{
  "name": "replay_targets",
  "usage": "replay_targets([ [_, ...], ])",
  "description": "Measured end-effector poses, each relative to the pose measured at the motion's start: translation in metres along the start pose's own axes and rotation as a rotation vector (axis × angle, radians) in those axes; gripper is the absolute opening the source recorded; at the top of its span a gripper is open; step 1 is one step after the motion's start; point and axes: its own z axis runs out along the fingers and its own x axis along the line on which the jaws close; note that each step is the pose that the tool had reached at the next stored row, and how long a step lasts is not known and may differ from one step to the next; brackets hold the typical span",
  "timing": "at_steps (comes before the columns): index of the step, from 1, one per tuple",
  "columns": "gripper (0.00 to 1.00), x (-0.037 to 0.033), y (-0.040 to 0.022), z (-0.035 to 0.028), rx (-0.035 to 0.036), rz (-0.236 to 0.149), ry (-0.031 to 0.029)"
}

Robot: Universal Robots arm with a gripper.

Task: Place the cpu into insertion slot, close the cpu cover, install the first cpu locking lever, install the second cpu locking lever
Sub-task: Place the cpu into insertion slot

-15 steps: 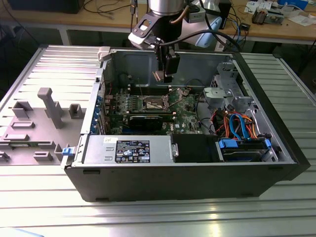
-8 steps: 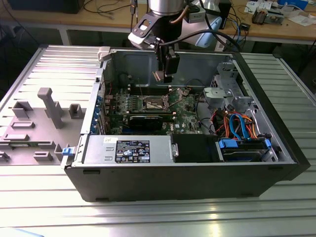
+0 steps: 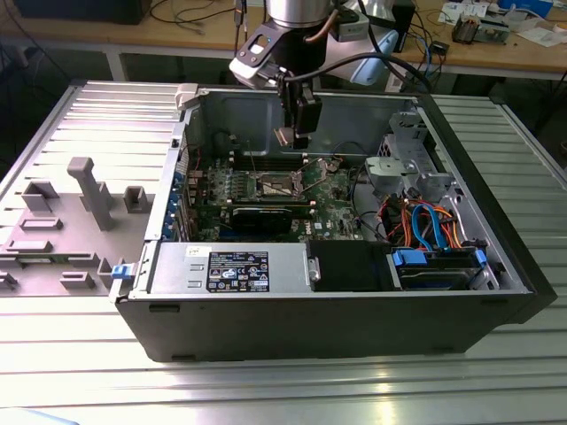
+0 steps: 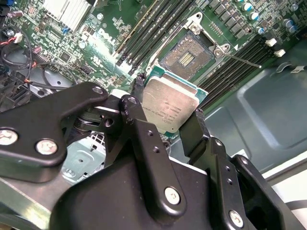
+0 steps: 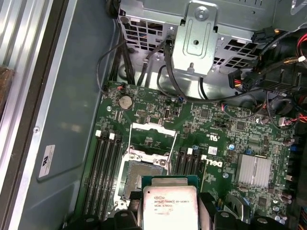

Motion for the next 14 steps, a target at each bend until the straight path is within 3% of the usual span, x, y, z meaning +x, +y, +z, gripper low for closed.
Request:
replay_targets([
  [14, 0.55, 0.0000, 0.0000, 0.0001, 0.0024, 0.027, -0.0085],
])
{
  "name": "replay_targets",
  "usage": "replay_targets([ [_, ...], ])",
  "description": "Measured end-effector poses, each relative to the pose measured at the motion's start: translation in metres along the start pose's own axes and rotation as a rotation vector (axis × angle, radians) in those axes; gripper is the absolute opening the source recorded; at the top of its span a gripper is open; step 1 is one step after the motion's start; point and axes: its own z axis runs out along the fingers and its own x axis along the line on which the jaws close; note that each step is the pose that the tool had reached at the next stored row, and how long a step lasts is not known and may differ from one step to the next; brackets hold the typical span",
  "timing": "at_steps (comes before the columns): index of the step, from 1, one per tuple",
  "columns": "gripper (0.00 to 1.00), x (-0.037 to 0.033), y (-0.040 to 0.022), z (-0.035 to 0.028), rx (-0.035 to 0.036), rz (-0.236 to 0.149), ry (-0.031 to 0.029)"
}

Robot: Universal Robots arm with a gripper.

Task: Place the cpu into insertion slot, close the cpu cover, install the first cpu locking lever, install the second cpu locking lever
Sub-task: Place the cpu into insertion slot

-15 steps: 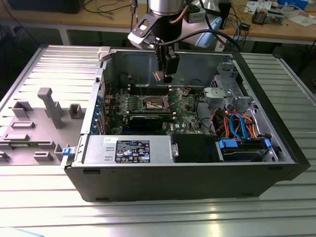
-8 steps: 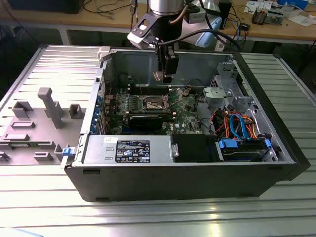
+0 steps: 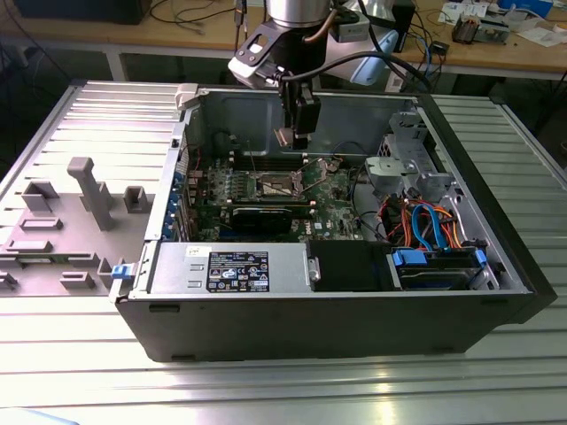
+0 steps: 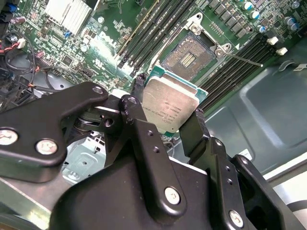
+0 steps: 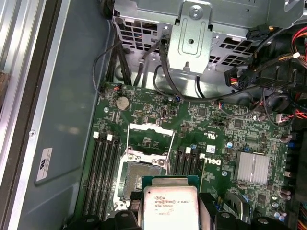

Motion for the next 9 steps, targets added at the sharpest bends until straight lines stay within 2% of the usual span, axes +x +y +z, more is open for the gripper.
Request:
replay_targets([
  [9, 0.55, 0.0000, 0.0000, 0.0000, 0.0013, 0.014, -0.0049],
])
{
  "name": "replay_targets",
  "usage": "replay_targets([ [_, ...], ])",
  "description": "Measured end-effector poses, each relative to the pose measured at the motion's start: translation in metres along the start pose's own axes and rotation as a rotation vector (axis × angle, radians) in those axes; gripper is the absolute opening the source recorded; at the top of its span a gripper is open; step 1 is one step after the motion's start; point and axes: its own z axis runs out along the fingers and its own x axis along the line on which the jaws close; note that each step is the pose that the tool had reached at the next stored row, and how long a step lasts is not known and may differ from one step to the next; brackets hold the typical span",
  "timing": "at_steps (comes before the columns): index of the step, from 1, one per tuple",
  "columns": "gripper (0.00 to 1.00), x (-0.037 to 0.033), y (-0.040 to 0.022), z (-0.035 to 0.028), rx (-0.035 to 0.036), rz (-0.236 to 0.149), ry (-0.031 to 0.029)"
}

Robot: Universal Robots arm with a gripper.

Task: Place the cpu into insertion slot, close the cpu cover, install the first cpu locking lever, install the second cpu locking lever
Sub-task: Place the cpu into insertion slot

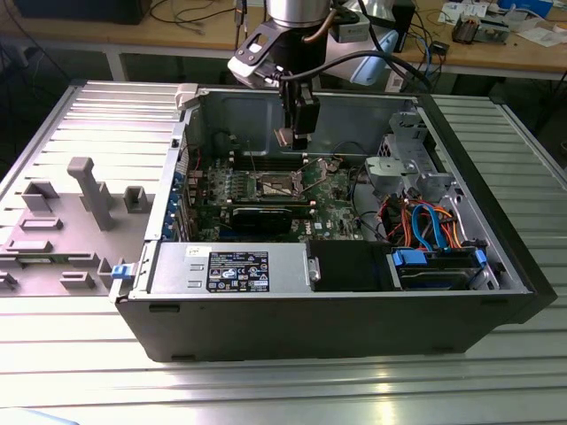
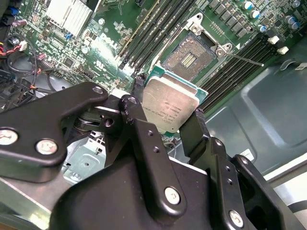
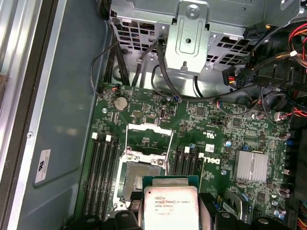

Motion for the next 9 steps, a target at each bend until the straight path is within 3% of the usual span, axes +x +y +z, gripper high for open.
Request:
replay_targets([
  [9, 0.55, 0.0000, 0.0000, 0.0000, 0.0009, 0.010, -0.0034],
])
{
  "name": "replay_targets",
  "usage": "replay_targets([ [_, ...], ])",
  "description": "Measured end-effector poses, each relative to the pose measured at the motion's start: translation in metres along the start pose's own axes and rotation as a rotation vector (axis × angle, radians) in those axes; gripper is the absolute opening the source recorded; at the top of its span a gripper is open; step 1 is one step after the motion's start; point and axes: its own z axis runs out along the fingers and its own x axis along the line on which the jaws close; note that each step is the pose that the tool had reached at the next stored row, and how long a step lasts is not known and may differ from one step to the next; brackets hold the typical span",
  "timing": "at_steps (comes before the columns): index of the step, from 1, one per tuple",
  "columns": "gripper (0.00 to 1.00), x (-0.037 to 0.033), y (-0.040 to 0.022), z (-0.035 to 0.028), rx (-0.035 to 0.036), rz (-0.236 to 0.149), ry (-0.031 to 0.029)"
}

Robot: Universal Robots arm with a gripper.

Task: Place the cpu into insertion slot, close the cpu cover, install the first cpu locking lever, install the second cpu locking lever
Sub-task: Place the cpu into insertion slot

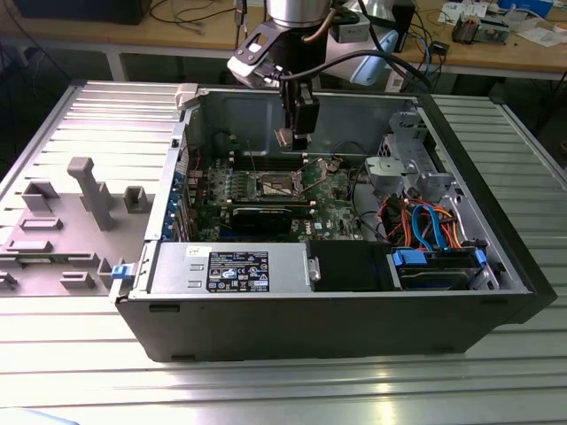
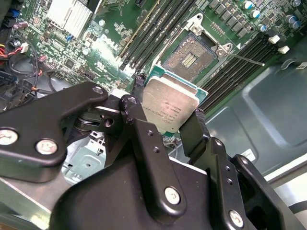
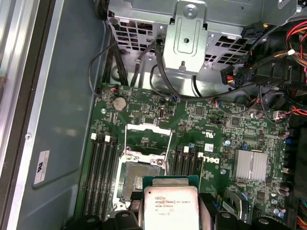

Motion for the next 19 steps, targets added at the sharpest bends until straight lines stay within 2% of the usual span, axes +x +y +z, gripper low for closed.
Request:
replay_targets([
  [19, 0.55, 0.0000, 0.0000, 0.0000, 0.0025, 0.025, -0.0095],
])
